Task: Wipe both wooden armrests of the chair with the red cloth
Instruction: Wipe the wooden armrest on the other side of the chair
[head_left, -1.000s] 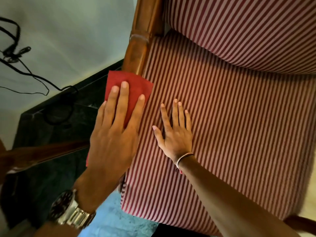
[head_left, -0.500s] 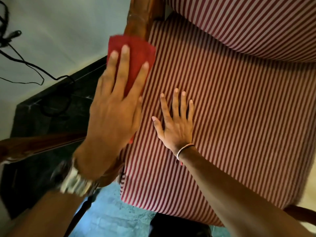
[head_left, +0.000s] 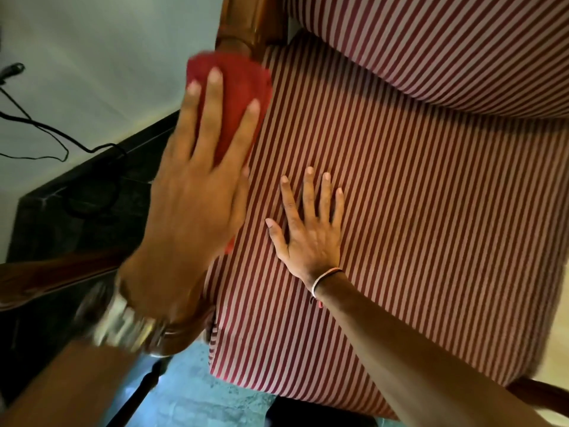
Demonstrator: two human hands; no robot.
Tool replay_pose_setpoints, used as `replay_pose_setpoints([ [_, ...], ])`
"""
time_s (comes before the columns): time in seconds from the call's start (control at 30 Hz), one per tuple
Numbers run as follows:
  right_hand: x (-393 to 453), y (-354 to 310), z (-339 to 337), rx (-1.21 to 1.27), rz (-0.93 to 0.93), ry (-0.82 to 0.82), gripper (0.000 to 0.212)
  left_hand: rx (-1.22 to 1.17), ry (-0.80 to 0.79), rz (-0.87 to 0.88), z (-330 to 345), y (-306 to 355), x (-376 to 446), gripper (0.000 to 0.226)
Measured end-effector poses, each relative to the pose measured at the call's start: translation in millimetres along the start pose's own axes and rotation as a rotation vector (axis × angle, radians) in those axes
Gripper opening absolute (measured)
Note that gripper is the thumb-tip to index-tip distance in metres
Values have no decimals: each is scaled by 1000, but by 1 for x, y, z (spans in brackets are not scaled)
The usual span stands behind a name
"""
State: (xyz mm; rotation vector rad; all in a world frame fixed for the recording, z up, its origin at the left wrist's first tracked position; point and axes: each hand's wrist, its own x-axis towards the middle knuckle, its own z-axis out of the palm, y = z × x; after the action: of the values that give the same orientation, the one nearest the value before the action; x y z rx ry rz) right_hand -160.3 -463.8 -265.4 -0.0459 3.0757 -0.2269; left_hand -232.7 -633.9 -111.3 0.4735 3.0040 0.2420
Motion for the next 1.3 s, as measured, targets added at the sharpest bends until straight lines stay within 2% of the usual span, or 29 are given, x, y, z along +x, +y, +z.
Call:
replay_pose_setpoints([
  [0.13, 1, 0, 1, 16, -1, -10, 73, 22, -36, 41, 5, -2, -48, 63],
  [0.4, 1, -1, 0, 4, 1, -12, 73, 44, 24, -17, -1, 1, 49, 70],
  [0.67, 0, 0, -4, 14, 0, -30, 75, 64, -27, 16, 6, 3, -47, 65],
  [0.97, 0, -1, -6, 5, 1, -24, 74, 56, 28, 21, -2, -1, 46, 68],
  [1.17, -1, 0, -7, 1, 3, -52, 74, 14, -16, 20, 4, -2, -19, 69],
  [1.3, 0, -4, -21, 44, 13, -129, 75, -78, -25, 61, -1, -6, -38, 64],
])
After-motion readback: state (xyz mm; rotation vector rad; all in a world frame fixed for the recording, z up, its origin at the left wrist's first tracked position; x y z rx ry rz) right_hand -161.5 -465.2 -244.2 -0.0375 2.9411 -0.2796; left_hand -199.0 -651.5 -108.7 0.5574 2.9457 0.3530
